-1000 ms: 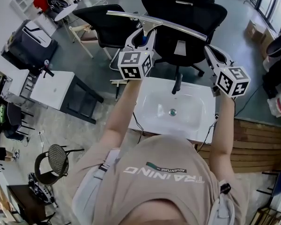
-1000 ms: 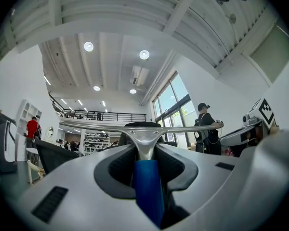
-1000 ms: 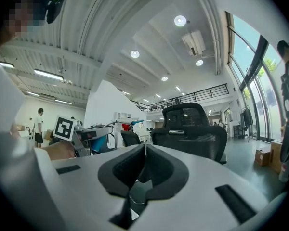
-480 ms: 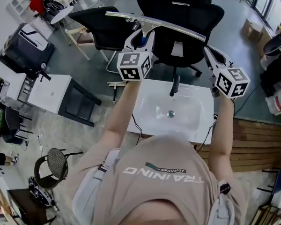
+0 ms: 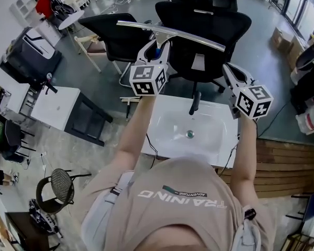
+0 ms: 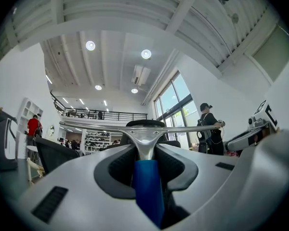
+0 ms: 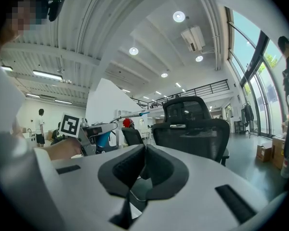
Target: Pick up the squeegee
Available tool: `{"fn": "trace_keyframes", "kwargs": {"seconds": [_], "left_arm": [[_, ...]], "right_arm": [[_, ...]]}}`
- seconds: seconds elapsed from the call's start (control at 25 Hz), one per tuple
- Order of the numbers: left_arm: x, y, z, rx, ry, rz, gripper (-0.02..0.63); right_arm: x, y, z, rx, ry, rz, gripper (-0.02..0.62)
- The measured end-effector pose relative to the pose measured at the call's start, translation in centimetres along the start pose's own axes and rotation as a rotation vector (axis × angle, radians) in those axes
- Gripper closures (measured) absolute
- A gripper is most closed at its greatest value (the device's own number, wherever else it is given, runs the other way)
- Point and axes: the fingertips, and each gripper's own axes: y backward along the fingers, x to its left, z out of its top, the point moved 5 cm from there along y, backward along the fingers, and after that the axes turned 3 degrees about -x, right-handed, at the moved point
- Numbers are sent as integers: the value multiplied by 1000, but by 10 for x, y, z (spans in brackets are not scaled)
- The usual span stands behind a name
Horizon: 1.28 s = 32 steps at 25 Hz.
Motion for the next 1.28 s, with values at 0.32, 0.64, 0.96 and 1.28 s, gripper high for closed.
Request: {"fn": "trace_keyframes", "kwargs": {"seconds": [0.32,0.64,0.96,1.28], "left_arm": [[-7,2,-5,4,32,18,485],[-1,9,-2,4,22,38,485],[1,11,0,4,30,41,485],[-2,15,-2,7,34,42,485]], "right_arm": [[1,-4,-5,10,1,14,558],[7,-11,3,-9,21,9,558],[1,-3,15,-50,9,-27,558],[6,-7,7,3,89,-35,558]]}}
